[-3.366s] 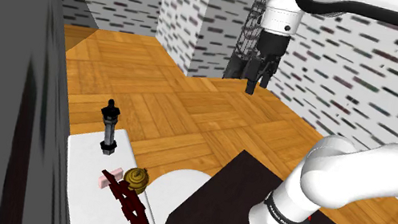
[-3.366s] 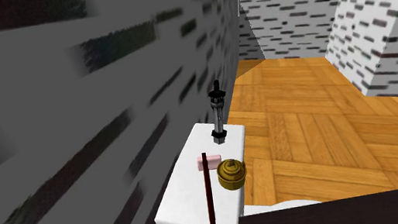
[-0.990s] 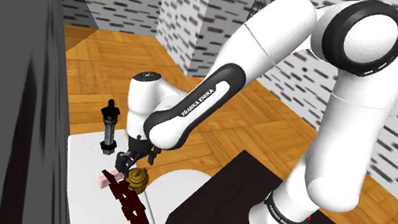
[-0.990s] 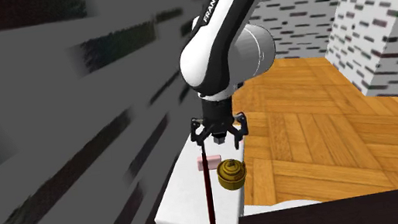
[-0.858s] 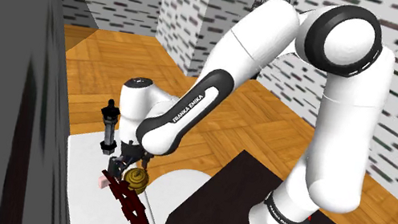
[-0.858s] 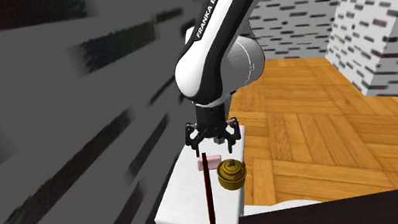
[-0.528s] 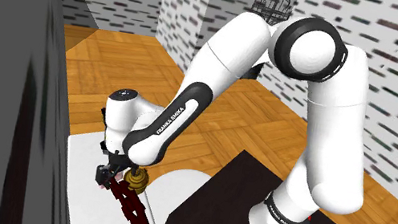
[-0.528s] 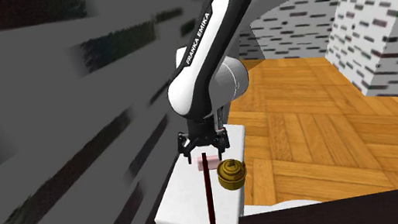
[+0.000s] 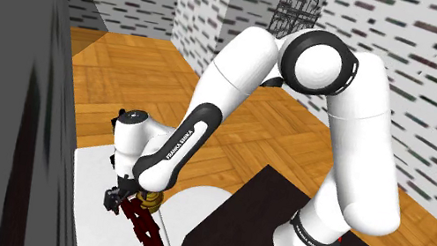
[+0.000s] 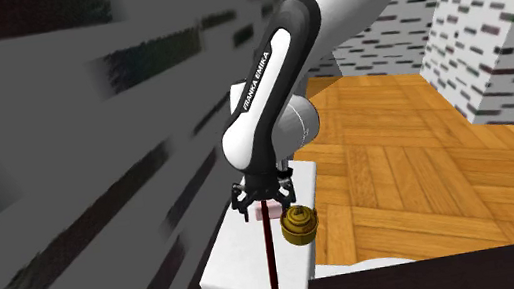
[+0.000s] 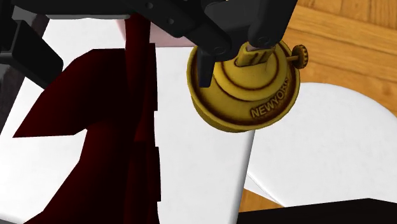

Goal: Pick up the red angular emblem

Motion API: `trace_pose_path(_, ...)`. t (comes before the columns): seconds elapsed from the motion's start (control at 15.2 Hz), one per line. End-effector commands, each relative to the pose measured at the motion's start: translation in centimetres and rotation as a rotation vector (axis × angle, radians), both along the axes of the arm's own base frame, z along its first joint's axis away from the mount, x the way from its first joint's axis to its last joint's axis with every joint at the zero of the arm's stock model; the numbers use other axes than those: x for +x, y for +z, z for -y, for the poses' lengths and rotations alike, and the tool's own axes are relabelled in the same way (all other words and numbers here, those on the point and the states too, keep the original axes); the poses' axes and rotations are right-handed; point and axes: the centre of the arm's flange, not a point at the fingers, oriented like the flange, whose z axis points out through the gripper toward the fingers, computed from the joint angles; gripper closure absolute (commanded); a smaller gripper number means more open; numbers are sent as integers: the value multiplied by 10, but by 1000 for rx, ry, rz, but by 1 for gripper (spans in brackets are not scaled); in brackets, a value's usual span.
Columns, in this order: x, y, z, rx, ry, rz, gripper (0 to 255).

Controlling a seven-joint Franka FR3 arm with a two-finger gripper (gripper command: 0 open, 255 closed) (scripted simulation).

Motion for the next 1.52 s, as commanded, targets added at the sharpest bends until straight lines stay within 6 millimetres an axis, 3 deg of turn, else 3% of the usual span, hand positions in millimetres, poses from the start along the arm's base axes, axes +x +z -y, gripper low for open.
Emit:
trace_pose_path(0.0, 0, -1, 0, 0, 0, 0, 255)
trace_pose_path(0.59, 0, -2, 0, 0, 0, 0, 255)
trace_pose_path(1.45, 0, 67, 0, 0, 0, 0, 255)
